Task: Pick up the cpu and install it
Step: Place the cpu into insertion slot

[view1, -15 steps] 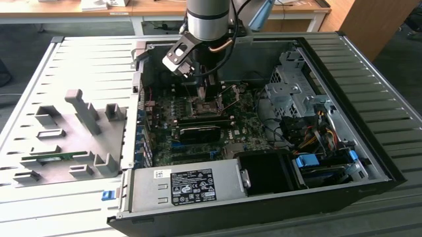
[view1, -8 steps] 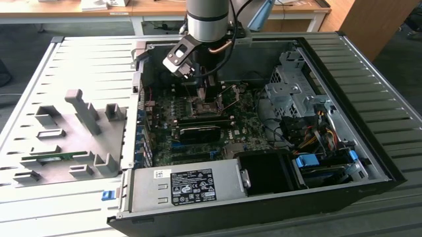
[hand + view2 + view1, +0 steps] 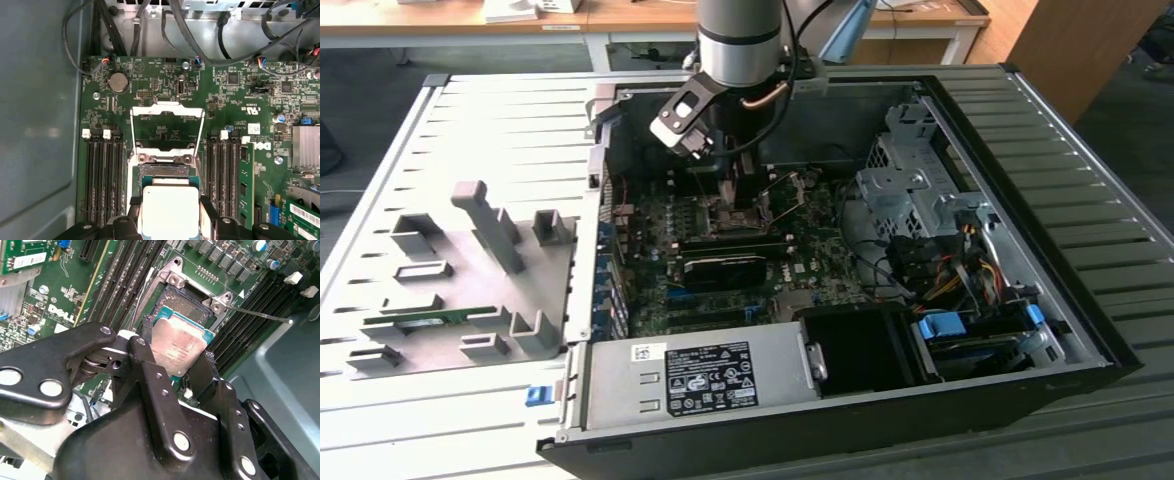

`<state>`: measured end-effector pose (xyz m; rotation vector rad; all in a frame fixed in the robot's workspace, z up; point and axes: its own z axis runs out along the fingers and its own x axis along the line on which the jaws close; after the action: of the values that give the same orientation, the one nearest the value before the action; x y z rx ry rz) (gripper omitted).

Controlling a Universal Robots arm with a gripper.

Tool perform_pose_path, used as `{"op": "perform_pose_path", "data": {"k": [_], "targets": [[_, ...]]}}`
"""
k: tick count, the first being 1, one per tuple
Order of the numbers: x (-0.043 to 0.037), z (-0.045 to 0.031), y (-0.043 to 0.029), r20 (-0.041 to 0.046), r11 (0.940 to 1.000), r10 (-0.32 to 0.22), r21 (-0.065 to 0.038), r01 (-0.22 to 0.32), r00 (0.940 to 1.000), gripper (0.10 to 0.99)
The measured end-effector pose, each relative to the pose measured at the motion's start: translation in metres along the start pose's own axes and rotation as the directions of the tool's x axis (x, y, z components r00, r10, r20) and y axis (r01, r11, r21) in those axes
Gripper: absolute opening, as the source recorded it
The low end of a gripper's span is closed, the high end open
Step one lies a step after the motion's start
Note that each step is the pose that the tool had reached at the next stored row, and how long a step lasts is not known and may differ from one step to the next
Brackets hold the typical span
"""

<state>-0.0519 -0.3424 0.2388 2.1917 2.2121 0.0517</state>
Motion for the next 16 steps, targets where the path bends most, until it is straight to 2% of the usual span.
{"op": "perform_pose_path", "data": {"k": [6, 16], "targets": [[0.0005, 0.0047, -0.0002, 0.0002, 1.0000, 0.000, 0.000, 0.000, 1.0000, 0.537], [0.0028, 0.0062, -0.0003, 0.0003, 1.0000, 0.000, 0.000, 0.000, 1.0000, 0.537]]}}
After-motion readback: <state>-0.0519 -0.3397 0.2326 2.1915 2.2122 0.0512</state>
